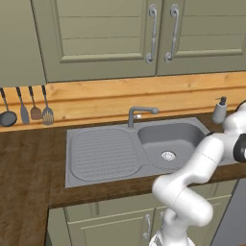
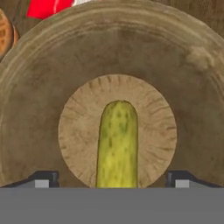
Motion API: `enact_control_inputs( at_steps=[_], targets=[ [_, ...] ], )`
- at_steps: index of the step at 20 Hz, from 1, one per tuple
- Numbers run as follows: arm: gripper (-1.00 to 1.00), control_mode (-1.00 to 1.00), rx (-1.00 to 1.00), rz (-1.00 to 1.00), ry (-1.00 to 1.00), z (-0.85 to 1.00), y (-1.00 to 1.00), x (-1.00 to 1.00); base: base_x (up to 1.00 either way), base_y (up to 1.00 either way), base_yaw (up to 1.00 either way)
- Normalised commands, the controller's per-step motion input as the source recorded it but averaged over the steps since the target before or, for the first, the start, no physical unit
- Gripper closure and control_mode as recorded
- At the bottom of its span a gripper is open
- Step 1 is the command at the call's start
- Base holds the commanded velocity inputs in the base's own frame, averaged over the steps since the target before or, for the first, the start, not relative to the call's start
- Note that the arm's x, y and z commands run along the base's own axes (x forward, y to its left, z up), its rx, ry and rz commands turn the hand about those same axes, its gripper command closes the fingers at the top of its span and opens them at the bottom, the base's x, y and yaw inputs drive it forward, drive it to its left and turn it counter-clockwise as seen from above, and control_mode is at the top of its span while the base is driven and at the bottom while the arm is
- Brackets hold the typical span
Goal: Pick the cucumber from the sink and place it in the bowl. Then pick the bowl and place it in the microwave. Then close the microwave door and press the start button.
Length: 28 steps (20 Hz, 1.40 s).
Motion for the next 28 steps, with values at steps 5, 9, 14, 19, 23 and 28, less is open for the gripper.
enact_control_inputs(
  at_steps=[5,9,14,19,23,28],
  targets=[
    [-1.0,-1.0,-0.36,0.01,-0.13,0.24,0.99,-0.41,0.0,0.0,0.0],
    [-1.0,-1.0,-0.59,0.16,0.02,-0.5,1.0,-0.19,0.0,0.0,0.0],
    [-1.0,-1.0,-0.63,0.3,0.12,-1.0,1.0,-0.01,0.0,0.0,0.0],
    [-1.0,-1.0,-0.52,0.41,0.13,-1.0,0.98,-0.05,0.0,0.0,0.0],
    [-1.0,-1.0,-0.23,0.38,0.05,-0.33,0.77,-0.54,0.0,0.0,0.0],
    [-1.0,-1.0,-0.01,0.22,-0.14,0.0,0.31,-1.0,0.0,0.0,0.0]
  ],
)
